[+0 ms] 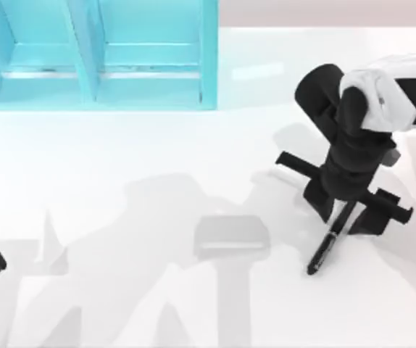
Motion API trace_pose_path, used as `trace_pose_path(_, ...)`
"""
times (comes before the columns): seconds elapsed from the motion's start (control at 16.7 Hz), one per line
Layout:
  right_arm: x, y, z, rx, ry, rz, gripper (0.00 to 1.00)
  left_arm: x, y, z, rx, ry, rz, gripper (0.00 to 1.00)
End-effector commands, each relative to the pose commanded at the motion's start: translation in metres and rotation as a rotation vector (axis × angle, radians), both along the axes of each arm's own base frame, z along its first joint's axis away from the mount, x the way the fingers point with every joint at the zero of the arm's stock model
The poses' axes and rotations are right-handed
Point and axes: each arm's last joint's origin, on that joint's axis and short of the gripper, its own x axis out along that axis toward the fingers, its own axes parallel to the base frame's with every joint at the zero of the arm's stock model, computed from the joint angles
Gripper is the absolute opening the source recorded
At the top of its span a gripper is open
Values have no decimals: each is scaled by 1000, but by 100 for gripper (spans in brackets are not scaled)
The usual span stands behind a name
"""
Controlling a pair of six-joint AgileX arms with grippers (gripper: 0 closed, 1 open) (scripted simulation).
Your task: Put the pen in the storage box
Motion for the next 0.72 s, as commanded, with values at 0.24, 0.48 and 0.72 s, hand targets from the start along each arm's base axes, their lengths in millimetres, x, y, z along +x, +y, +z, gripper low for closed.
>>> trace_pose_path(0.24,-5,-6,30,-38,-16,28,0,0,0,0,0,0,0,100)
trace_pose_path(0.48,-1,-4,57,-38,-15,27,0,0,0,0,0,0,0,100)
trace_pose_path(0.72,-3,-5,99,-48,6,27,0,0,0,0,0,0,0,100)
